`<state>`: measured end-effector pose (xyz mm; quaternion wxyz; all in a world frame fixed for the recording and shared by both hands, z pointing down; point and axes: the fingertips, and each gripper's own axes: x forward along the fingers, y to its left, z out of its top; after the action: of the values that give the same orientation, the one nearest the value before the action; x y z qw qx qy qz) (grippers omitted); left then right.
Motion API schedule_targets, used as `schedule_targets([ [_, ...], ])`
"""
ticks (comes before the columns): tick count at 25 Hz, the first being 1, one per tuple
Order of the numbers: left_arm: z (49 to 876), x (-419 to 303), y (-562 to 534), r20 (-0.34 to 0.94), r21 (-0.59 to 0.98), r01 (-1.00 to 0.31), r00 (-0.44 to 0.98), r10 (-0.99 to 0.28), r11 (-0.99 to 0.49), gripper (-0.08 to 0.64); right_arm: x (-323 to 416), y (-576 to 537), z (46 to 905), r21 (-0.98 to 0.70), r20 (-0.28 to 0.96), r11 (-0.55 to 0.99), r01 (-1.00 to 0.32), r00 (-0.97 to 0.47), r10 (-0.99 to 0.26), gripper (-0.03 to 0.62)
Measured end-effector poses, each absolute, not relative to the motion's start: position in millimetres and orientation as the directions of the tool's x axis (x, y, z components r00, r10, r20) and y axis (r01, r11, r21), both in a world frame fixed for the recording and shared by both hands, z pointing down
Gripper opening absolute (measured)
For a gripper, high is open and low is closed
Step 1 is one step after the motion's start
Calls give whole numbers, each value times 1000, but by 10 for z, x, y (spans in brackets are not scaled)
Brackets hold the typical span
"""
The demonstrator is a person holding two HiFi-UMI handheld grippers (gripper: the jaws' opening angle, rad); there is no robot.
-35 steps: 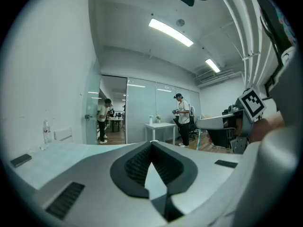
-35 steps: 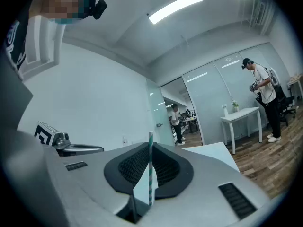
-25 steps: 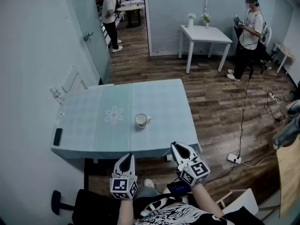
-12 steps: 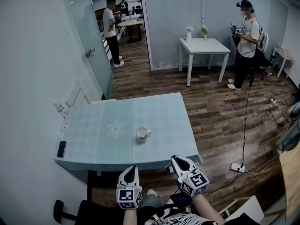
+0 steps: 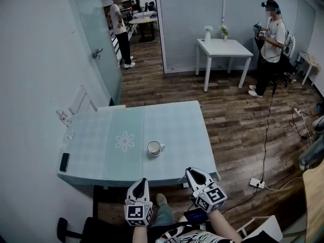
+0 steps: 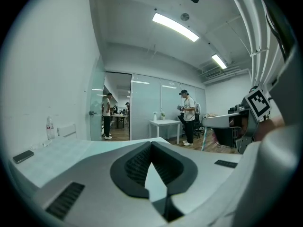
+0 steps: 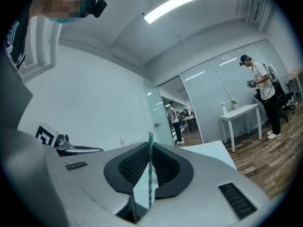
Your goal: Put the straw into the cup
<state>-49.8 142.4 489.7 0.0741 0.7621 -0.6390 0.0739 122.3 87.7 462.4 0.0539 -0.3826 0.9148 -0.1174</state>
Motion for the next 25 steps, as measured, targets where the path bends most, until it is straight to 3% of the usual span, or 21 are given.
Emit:
schedule_targets([
  [25, 5077, -1226, -127, 243, 65, -964, 267, -932, -259, 12, 379, -547, 4747, -283, 49, 647, -708, -684, -728, 9],
])
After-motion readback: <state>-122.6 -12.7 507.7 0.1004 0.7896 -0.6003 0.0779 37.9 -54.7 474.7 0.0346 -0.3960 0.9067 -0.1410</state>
